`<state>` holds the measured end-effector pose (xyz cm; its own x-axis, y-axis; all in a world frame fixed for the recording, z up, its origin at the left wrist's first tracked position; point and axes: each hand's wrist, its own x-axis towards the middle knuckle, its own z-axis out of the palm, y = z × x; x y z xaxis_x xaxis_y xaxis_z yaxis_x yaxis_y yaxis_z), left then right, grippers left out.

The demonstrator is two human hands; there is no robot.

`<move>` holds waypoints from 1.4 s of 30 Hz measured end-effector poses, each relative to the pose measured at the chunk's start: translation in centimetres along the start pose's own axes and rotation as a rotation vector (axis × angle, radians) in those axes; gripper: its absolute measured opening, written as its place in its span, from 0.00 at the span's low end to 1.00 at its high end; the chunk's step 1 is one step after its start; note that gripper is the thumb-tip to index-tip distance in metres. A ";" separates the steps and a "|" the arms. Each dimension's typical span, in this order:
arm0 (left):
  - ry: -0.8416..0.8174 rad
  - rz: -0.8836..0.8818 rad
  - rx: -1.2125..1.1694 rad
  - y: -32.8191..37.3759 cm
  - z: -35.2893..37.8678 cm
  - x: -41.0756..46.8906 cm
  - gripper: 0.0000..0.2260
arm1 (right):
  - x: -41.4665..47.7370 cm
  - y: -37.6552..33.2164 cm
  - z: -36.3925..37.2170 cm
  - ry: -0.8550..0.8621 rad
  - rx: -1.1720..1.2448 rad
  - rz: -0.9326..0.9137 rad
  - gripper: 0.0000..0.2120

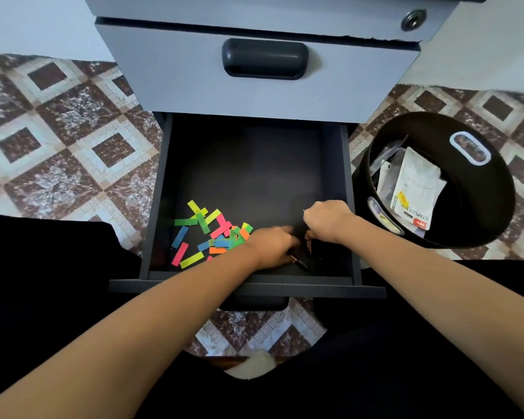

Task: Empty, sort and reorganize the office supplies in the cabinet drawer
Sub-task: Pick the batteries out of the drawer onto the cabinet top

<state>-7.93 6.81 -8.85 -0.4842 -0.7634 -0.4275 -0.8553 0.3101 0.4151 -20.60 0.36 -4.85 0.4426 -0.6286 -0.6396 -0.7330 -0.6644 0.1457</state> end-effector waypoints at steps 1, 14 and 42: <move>-0.004 0.006 -0.016 -0.1 -0.1 -0.1 0.12 | 0.1 0.0 0.2 0.003 0.037 0.011 0.18; 0.171 -0.205 -0.625 -2.6 -1.7 -3.2 0.06 | 0.8 0.7 -0.1 -0.044 0.525 0.060 0.05; 0.479 -0.328 -1.846 3.0 -20.9 -8.2 0.04 | -10.2 2.3 -16.3 0.523 1.765 -0.128 0.03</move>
<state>-2.65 2.11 12.70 -0.0131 -0.8253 -0.5645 0.4865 -0.4985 0.7175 -18.34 -1.34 14.31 0.3751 -0.8897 -0.2602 -0.1569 0.2157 -0.9638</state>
